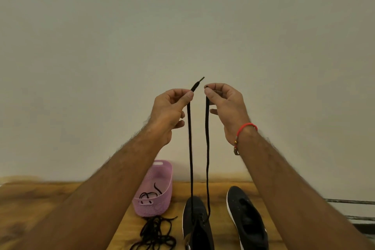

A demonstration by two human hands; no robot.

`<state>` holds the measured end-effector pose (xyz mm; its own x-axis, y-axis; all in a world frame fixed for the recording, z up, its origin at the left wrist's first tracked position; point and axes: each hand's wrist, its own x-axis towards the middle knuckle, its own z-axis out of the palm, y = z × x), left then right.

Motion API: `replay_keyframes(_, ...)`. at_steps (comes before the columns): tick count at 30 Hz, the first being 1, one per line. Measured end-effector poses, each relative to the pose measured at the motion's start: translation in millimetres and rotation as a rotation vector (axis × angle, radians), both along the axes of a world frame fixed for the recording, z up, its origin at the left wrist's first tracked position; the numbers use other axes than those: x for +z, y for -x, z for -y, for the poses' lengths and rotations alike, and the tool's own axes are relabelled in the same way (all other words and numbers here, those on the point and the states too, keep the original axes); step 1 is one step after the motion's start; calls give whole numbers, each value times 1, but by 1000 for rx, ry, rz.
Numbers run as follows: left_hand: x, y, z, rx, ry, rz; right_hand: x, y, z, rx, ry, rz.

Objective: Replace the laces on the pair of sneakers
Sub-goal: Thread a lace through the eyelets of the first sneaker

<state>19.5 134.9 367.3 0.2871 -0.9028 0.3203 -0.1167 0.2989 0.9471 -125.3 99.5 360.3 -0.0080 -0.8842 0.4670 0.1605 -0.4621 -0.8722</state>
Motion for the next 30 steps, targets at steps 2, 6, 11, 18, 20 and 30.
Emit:
replay_keyframes(2, 5, 2, 3, -50, -9, -34, 4, -2, 2, 10, 5, 5)
replay_keyframes(6, 10, 5, 9, -60, -1, -81, 12, -8, 6, 8, 22, 12)
replay_keyframes(11, 15, 7, 15, -55, 27, -76, 21, -11, 10, -8, 49, 11)
replay_keyframes(18, 20, 9, 19, -40, 44, -16, 28, -9, 12, -30, 50, -6)
replay_keyframes(20, 22, 9, 20, -47, 47, -13, 32, -8, 13, -34, 43, -10)
replay_keyframes(30, 33, 19, 22, -38, 53, -63, 54, -8, 10, -16, 3, 35)
